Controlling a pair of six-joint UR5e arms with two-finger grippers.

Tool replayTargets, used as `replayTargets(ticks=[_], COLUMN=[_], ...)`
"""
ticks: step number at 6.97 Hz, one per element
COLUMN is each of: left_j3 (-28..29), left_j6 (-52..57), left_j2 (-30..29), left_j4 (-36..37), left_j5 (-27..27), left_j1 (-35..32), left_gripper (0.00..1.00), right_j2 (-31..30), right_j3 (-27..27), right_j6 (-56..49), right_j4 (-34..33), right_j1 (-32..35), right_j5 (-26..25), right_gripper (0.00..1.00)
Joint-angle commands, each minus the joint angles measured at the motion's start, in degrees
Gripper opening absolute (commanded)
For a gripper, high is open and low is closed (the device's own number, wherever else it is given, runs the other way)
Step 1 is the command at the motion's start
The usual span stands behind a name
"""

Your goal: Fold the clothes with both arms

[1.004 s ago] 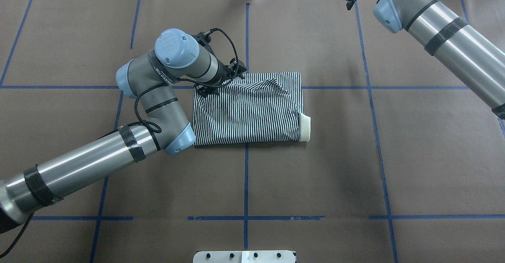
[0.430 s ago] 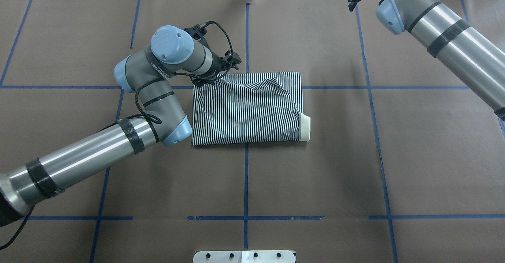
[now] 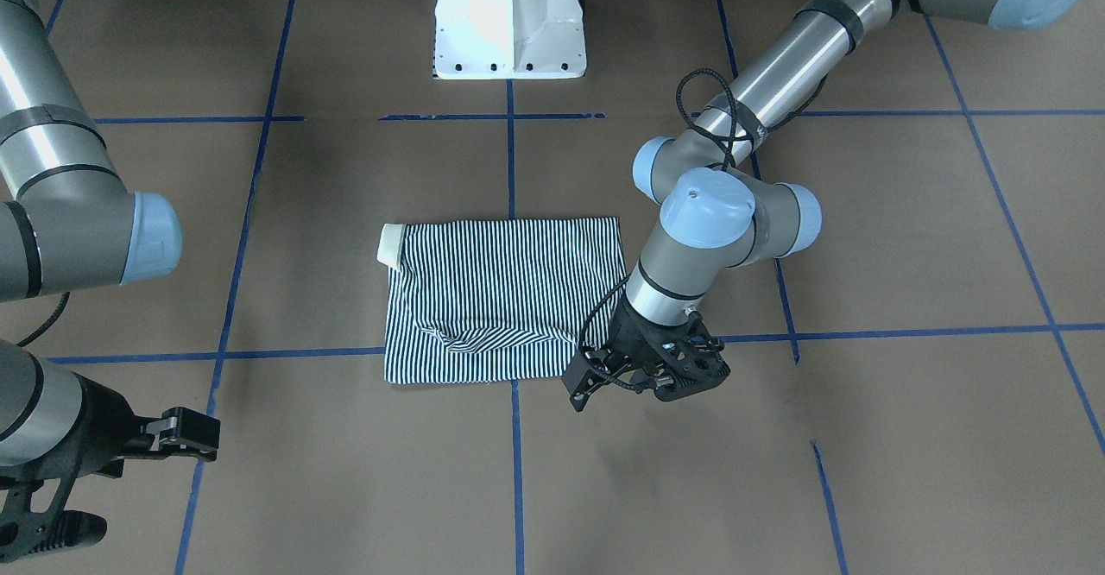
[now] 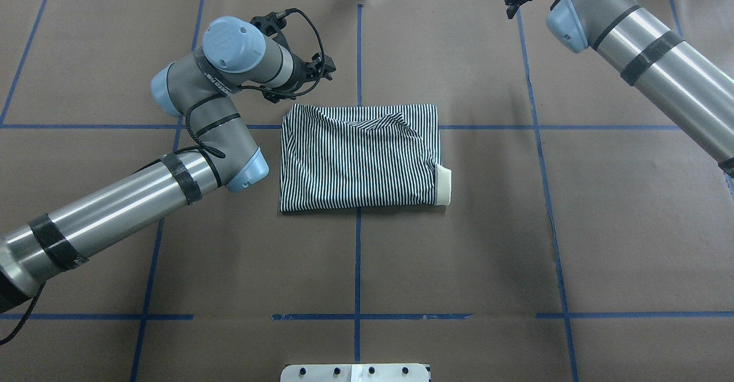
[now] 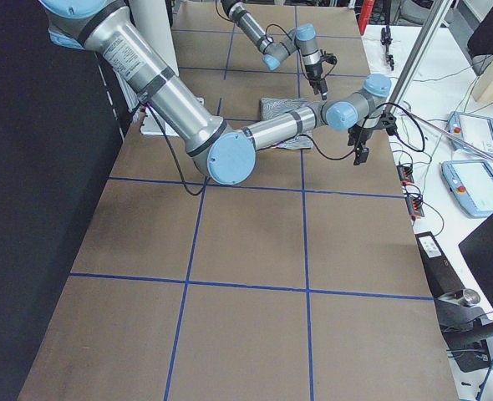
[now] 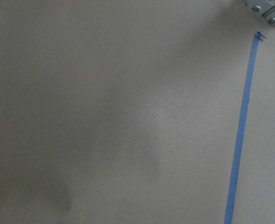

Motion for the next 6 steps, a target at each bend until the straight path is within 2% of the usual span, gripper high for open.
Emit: replayTargets(ticks=[1, 2, 3, 4, 5, 6], left_j3=[-6.8, -14.1, -22.6, -30.4, -37.0, -38.6], left_j6=[7.9, 15.8, 25.6, 36.0, 48.6, 61.4], left_j2=[6.5, 12.1, 18.2, 23.7, 28.1, 29.9], left_j4=[1.8, 6.9, 14.0, 22.2, 31.3, 37.1], left_j5=[-9.0, -11.4, -11.5, -11.5, -11.5, -11.5], left_j1=[-7.3, -11.6, -15.4, -19.2, -23.3, -28.7], left_gripper=[1.0, 1.0, 1.0, 1.0, 1.0, 1.0], right_j2=[-6.1, -9.7, -13.3, -18.5, -23.9, -28.8], right_j3=[8.8, 13.2, 17.1, 22.2, 25.2, 25.2], right_j6=[-0.1, -1.7, -6.1, -13.4, -22.1, -31.5], right_j4=[-4.8, -7.3, -10.5, -15.3, -18.8, -19.1], right_j1=[1.9, 3.6, 6.2, 8.2, 11.1, 16.2], right_j5=[0.8, 0.9, 0.9, 0.9, 0.8, 1.4], right_gripper=[1.0, 1.0, 1.0, 1.0, 1.0, 1.0])
